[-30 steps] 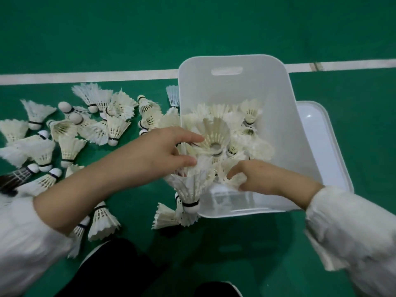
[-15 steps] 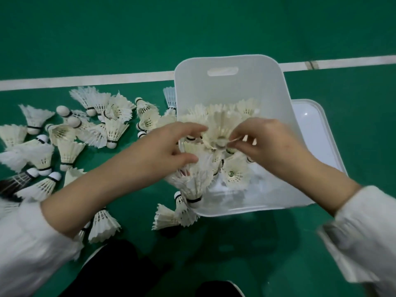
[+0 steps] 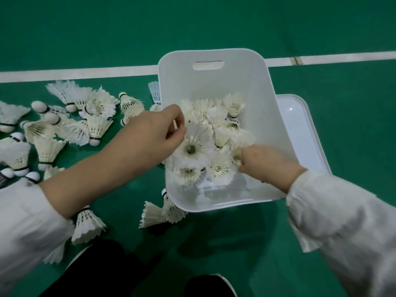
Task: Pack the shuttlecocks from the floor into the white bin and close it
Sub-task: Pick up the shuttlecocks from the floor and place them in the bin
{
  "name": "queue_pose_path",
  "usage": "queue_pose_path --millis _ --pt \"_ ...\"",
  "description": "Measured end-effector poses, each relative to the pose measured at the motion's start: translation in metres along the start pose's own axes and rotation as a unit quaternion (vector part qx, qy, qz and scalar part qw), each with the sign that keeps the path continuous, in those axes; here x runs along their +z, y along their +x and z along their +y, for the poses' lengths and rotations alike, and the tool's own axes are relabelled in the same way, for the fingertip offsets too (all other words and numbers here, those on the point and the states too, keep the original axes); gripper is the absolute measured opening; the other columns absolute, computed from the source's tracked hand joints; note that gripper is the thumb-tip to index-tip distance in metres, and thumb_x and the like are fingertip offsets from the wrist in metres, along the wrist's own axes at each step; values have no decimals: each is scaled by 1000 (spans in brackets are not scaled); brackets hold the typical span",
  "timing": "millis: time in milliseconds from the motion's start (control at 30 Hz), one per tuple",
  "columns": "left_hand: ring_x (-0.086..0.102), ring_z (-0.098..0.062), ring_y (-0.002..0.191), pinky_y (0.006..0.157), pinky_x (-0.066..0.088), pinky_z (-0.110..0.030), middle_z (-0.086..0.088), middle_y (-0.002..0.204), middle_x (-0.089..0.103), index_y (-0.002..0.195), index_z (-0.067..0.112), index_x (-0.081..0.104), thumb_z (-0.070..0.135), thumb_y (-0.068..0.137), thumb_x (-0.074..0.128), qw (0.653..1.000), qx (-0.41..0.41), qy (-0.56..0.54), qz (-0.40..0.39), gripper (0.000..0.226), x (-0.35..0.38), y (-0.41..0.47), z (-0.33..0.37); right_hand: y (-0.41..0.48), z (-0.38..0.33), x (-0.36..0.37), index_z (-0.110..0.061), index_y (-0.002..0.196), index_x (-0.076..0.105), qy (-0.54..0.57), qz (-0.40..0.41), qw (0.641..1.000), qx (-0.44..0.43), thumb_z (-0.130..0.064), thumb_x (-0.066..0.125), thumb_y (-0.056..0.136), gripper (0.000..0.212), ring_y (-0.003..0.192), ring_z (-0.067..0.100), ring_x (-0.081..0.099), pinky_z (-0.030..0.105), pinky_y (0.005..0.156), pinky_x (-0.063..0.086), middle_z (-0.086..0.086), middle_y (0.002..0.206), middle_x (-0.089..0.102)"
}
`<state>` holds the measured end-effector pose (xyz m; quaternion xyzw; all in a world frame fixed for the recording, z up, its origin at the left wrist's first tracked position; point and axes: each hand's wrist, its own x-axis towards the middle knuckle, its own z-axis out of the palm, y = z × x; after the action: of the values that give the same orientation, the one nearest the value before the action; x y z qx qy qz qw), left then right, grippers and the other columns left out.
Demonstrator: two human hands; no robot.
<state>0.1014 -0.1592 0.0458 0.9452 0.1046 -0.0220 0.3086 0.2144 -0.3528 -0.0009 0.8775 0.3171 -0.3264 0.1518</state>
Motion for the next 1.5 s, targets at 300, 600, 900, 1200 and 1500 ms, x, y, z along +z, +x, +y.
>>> queue_pose_path --millis 300,600,900,1200,1500 --pt "53 -3 58 54 42 -22 12 70 60 97 24 52 32 93 49 999 -14 -21 -31 9 6 -2 -8 13 9 11 -12 130 45 -14 -14 1000 8 -11 49 91 39 112 31 55 31 84 43 15 124 56" --pt "54 6 58 52 39 -7 11 71 64 96 26 53 32 91 52 996 -3 -78 -41 7 6 -7 -4 -52 -23 -47 -23 106 57 429 80 897 -71 -51 56 82 36 70 21 68 38 60 57 2 87 66" --pt "53 5 69 60 43 -18 20 77 55 95 31 53 42 90 44 998 8 -12 -54 15 -6 -21 -12 -12 -9 -34 -6 64 54 200 151 968 4 -15 49 88 26 69 32 66 38 64 55 19 73 67" --pt "57 -4 71 64 46 -23 19 77 58 94 29 57 30 90 51 995 -85 9 -59 7 -22 -53 -75 18 -3 6 -2 90 57 -14 88 995 48 4 43 87 16 85 33 59 32 69 41 19 103 64" --pt "57 -8 78 73 50 -29 8 93 65 101 25 58 31 91 52 977 -48 67 -197 13 52 -58 -94 30 0 12 2 96 55 33 6 996 84 -11 44 92 18 69 24 51 25 53 34 6 72 50"
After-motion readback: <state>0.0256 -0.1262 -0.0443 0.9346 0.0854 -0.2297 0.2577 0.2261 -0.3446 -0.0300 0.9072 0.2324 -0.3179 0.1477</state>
